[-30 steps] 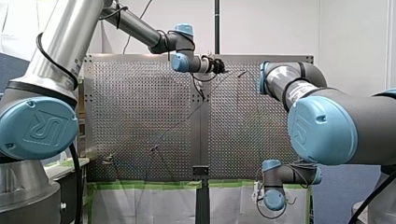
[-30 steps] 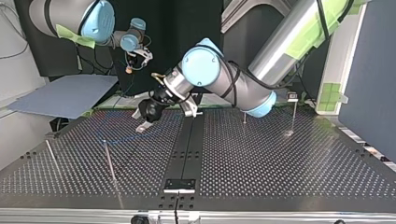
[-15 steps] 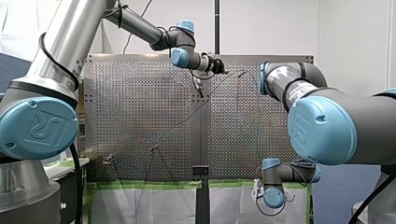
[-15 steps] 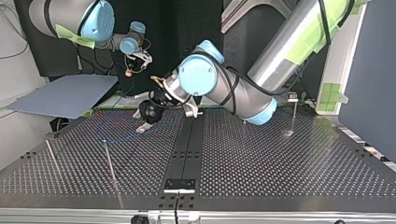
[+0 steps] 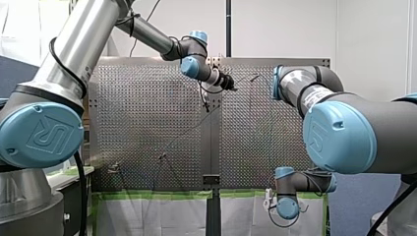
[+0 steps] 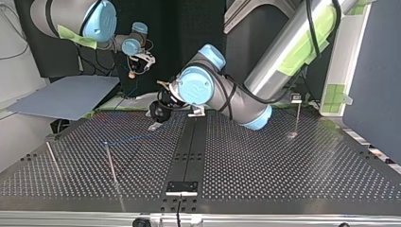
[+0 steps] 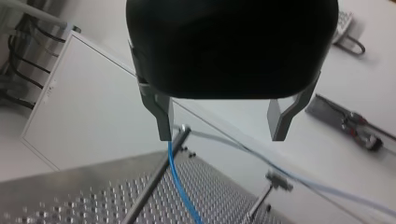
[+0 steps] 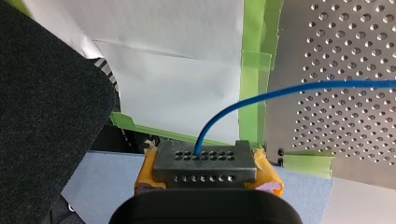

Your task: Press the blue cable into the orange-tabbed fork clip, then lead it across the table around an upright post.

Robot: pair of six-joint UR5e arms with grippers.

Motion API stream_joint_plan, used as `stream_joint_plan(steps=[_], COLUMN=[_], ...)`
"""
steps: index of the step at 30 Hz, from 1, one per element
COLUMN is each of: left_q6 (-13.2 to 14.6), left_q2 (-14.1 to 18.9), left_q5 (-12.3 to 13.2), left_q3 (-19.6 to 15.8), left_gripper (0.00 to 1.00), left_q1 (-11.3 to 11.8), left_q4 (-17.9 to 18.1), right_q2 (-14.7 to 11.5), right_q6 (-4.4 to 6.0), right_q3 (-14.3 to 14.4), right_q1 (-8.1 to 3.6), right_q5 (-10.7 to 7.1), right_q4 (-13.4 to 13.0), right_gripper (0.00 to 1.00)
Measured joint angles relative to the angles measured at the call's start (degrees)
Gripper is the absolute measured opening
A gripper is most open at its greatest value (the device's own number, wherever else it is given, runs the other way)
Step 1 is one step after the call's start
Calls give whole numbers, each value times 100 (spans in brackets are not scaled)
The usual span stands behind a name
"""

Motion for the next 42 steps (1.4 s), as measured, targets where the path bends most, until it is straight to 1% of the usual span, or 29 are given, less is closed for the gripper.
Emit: stream_joint_plan(steps=[2, 5, 12, 15, 20, 26, 34, 39, 42], left_q6=[114, 223, 247, 248, 250, 256, 260, 264, 265], left_q2=[-106, -184, -212, -212, -214, -214, -214, -214, -213], left_q5=[-114, -276, -683, -870, -1119, -1170, -1162, -1152, -1146], left_q3=[73, 142, 194, 194, 199, 198, 198, 198, 197], left_gripper=[100, 100, 100, 100, 100, 100, 100, 100, 100], left_q1=[1, 1, 37, 62, 88, 119, 140, 149, 157], left_q4=[23, 38, 59, 93, 125, 131, 124, 91, 72], right_q2=[1, 1, 11, 102, 377, 651, 712, 743, 797], right_q6=[-4, -10, 9, 23, 46, 112, 200, 203, 206], right_q3=[0, -2, -27, -38, -158, -248, -264, -258, -229], right_q1=[4, 6, 12, 21, 1, -36, -49, -28, -7], right_q5=[-1, 2, 39, 30, 47, 44, 29, 56, 71], right_q4=[0, 0, 36, 6, -24, -62, -68, -82, -177], right_gripper=[0, 0, 0, 0, 0, 0, 0, 0, 0])
